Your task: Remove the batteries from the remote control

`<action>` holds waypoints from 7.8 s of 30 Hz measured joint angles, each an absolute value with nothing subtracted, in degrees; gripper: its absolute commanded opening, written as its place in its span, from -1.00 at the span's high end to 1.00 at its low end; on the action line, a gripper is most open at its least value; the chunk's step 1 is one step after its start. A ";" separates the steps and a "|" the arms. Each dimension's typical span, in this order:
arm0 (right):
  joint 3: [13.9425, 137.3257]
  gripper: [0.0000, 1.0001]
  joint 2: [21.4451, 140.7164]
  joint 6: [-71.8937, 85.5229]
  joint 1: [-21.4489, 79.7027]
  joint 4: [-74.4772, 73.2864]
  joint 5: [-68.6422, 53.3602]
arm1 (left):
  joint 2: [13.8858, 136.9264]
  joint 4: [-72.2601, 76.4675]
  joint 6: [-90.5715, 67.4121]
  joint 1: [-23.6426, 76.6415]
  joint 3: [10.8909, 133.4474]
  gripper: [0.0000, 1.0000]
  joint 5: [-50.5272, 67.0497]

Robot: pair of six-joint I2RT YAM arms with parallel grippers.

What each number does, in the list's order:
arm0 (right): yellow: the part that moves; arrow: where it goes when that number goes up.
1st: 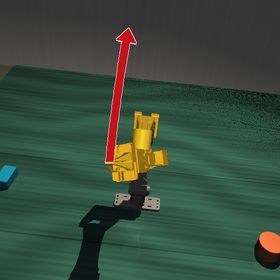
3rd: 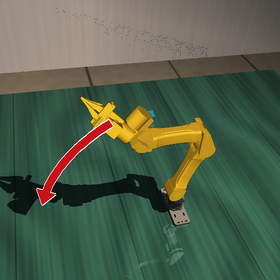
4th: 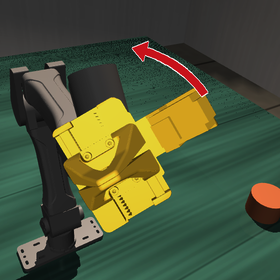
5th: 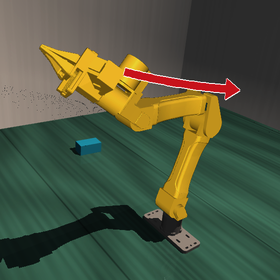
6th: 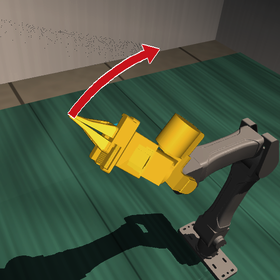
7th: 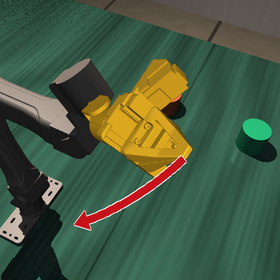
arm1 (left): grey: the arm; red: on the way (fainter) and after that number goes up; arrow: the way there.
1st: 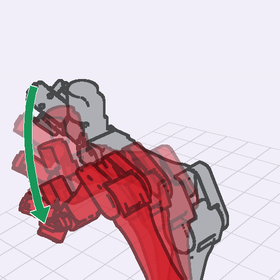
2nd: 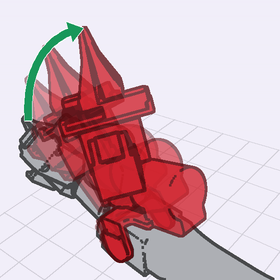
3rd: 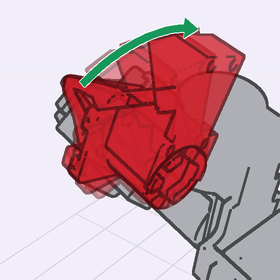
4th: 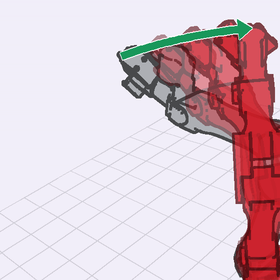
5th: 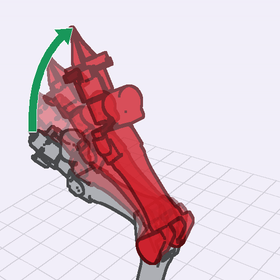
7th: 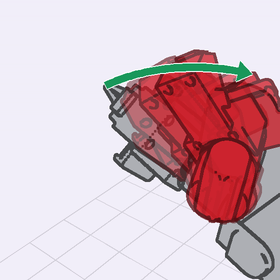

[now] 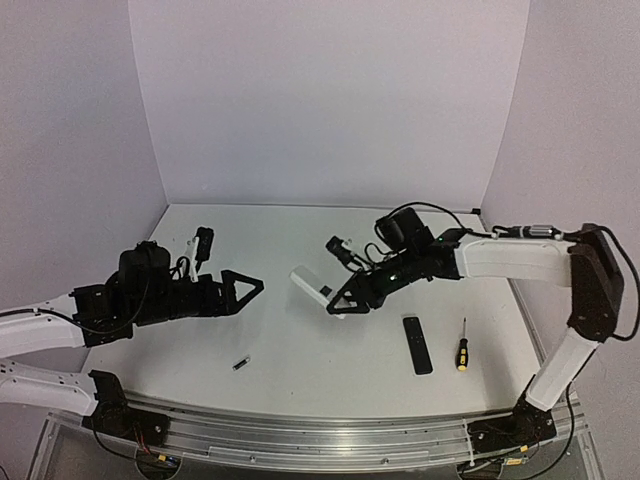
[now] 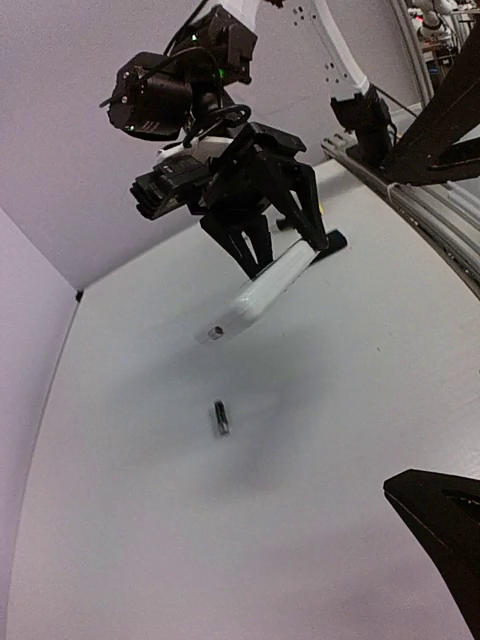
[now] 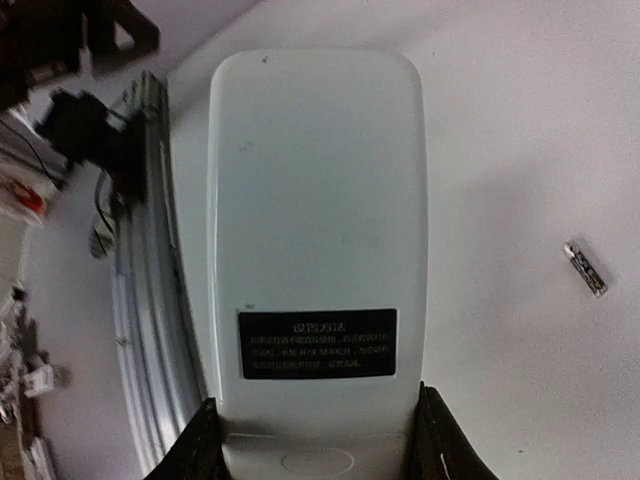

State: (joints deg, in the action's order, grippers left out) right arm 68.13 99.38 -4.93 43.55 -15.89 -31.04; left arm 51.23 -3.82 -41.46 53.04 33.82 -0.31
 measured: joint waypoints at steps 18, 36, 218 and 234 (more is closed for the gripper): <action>59.86 0.85 86.87 27.79 48.49 16.30 -41.04 | 67.36 37.76 -42.37 53.06 36.01 -0.99 21.33; 59.88 -0.07 86.87 28.87 51.22 20.23 -43.41 | 70.31 43.60 -46.53 53.05 38.13 0.50 21.46; 50.57 -0.56 68.58 34.27 48.43 -10.77 -23.56 | 71.36 25.34 -41.64 50.22 32.88 1.00 41.28; 50.95 -0.38 76.95 36.47 52.08 -2.25 -23.33 | 71.37 29.54 -49.54 50.22 32.75 1.00 40.62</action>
State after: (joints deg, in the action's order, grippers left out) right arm 50.95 76.95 36.47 52.08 -2.25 -23.33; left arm 71.37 29.54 -49.54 50.22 32.75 40.62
